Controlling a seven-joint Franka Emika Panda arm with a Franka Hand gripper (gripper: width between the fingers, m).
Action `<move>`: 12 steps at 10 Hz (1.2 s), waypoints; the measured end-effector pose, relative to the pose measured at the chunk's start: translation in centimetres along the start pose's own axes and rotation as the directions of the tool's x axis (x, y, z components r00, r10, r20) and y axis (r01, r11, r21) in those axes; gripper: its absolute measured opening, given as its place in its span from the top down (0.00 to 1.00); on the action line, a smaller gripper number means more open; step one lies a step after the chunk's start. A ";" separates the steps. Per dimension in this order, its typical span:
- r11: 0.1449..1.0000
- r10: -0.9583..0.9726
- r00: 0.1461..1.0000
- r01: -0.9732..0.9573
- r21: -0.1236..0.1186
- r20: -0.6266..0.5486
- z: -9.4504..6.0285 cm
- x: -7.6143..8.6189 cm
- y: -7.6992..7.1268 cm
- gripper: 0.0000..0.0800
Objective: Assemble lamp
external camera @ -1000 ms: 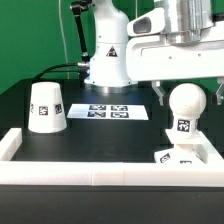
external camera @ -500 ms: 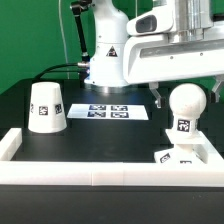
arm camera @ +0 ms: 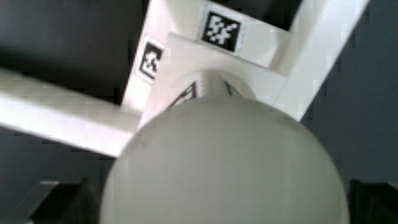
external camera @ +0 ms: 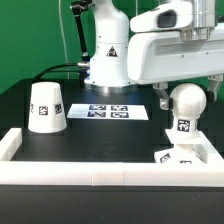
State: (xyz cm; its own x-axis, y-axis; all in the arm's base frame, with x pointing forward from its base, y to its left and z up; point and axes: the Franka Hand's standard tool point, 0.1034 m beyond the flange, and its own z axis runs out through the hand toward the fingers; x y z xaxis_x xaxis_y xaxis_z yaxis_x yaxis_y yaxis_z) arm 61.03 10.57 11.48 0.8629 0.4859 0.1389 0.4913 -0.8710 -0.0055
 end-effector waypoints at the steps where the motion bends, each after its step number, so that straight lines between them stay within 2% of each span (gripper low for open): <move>1: 0.995 -0.098 0.995 0.098 -0.006 0.002 0.1 0.0 -0.1 0.13; 3: 0.948 -0.317 0.948 0.317 -0.011 0.014 0.2 -0.1 0.1 0.13; 6: 0.797 -0.602 0.797 0.603 -0.020 0.057 0.3 0.0 0.4 0.13; 9: 0.647 -0.756 0.646 0.762 -0.033 0.105 0.4 0.5 0.2 0.13; 12: 0.516 -0.850 0.515 0.856 -0.018 0.114 0.4 0.3 0.9 0.13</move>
Offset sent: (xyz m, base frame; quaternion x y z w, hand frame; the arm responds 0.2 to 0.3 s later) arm 0.0055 0.0025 -0.0024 0.0164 -0.0223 -0.2544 0.9667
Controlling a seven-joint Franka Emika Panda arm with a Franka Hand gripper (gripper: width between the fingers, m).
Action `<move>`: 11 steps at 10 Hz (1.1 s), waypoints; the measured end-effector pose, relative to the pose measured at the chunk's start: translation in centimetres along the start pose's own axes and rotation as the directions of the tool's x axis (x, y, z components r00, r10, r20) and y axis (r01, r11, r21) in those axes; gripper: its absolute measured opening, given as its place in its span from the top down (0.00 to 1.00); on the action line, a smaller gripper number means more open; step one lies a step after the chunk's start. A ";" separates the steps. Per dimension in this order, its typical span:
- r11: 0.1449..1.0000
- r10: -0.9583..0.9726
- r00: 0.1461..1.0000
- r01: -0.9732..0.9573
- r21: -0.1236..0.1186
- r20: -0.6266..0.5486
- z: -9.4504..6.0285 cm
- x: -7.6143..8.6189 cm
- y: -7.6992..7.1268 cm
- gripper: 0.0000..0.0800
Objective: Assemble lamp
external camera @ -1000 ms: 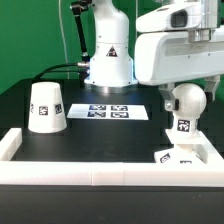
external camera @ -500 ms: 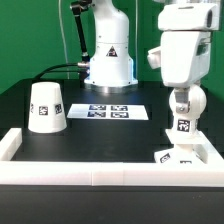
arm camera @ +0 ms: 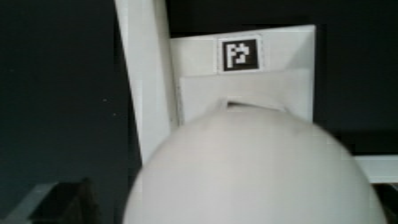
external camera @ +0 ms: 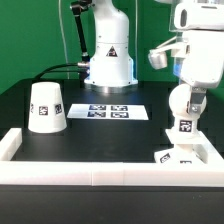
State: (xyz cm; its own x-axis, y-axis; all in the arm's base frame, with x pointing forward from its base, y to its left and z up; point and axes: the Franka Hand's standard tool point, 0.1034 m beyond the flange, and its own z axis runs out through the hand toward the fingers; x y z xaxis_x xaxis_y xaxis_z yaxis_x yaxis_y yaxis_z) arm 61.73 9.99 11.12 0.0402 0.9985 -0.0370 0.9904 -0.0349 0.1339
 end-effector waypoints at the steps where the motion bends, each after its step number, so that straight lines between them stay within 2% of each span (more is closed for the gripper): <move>1: 1.000 -0.028 1.000 0.028 0.001 0.006 0.1 -0.2 -0.1 0.13; 2: 0.997 -0.079 0.997 0.079 0.001 0.016 0.3 -0.2 -0.1 0.27; 7: 1.000 -0.029 0.999 0.029 0.001 0.016 0.2 -0.4 -0.1 0.28; 8: 0.999 0.048 0.999 -0.048 0.001 0.011 0.2 -0.9 0.0 0.28; 9: 0.971 0.240 0.971 -0.240 0.005 0.003 0.2 -1.1 -0.2 0.28; 11: 0.887 0.462 0.887 -0.462 0.010 0.003 0.3 -1.0 -0.5 0.28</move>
Offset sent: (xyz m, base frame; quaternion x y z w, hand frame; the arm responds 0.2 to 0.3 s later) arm 0.0000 0.0000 0.0000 0.0000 0.0000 0.0000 1.0000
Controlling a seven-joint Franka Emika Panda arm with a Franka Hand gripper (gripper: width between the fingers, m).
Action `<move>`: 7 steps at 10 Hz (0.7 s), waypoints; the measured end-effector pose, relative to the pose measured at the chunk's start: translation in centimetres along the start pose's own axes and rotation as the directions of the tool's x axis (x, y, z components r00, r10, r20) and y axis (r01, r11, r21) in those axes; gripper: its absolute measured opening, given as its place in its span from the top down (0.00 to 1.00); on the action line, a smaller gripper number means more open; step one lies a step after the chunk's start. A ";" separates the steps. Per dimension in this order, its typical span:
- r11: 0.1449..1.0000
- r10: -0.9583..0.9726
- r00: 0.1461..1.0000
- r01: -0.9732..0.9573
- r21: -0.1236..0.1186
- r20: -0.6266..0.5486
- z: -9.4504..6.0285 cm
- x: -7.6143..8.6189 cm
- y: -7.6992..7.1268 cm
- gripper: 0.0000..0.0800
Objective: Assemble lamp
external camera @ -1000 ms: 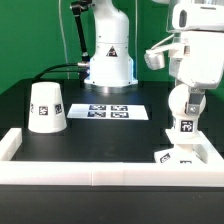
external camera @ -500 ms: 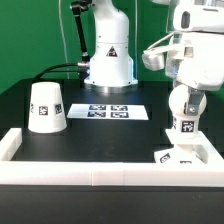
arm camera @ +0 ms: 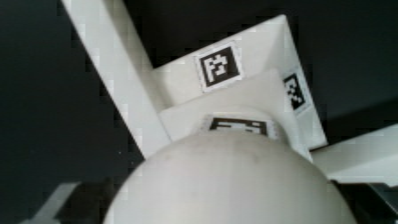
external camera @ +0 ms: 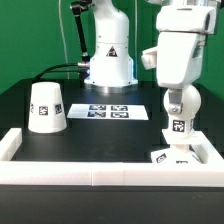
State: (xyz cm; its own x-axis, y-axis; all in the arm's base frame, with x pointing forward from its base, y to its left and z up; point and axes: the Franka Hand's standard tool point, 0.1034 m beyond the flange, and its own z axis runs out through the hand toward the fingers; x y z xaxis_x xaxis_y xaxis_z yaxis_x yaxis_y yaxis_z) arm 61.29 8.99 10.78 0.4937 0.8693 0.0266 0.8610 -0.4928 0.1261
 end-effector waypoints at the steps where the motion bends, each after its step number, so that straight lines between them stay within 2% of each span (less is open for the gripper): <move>1: 0.991 0.131 0.991 -0.131 0.000 -0.001 0.0 0.1 0.0 0.28; 3: 0.949 0.314 0.949 -0.314 0.000 -0.002 -0.1 0.3 0.0 0.28; 7: 0.839 0.543 0.839 -0.543 -0.001 -0.008 -0.2 0.4 0.2 0.28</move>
Offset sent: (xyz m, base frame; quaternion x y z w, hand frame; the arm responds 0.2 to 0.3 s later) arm 0.0070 0.0030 -0.0015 0.0051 0.0075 0.1855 0.9826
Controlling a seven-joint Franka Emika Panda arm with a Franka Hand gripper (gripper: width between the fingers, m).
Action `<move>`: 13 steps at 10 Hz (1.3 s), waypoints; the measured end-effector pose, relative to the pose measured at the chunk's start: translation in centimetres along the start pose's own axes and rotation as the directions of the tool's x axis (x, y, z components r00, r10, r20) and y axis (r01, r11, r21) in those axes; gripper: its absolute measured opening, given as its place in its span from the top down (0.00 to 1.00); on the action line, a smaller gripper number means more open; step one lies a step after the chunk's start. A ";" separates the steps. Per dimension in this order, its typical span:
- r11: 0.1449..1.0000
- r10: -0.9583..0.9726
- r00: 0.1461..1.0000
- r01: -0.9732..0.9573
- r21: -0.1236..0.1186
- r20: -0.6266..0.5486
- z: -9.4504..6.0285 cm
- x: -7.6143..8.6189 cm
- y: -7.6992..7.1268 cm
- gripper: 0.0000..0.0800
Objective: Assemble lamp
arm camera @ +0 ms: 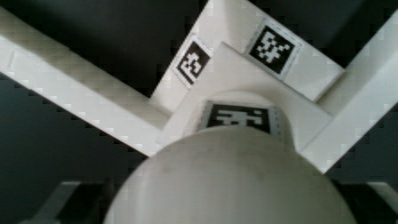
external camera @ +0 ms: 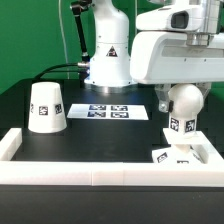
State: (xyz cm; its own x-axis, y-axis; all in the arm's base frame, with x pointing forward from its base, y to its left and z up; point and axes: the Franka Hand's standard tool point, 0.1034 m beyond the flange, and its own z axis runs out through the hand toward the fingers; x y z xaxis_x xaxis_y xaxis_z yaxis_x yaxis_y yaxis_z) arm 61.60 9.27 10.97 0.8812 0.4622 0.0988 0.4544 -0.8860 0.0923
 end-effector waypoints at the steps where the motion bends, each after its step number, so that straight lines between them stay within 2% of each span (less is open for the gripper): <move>1: 0.998 0.059 0.998 -0.059 -0.001 -0.003 0.0 0.1 0.0 0.28; 4: 0.959 0.284 0.959 -0.284 0.006 -0.010 -0.2 0.2 0.1 0.28; 6: 0.880 0.475 0.880 -0.475 0.008 -0.011 -0.1 0.2 0.2 0.28; 7: 0.844 0.536 0.844 -0.536 0.019 -0.007 -0.1 0.2 0.2 0.28; 11: 0.716 0.698 0.716 -0.698 0.025 0.002 -0.1 0.2 0.2 0.28; 12: 0.665 0.747 0.665 -0.747 0.028 0.006 -0.1 0.1 0.2 0.28; 13: 0.569 0.822 0.570 -0.822 0.021 0.021 0.0 -0.1 -0.1 0.28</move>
Offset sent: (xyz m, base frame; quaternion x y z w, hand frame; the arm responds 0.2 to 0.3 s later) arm -0.0048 -0.0059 -0.0004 0.0029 -0.0043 0.2552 0.9669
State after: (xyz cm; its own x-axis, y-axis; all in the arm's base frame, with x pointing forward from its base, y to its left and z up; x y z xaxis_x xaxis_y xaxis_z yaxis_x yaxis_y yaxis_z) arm 61.49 9.30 10.92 0.8780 -0.4655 0.1113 -0.4630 -0.8850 -0.0494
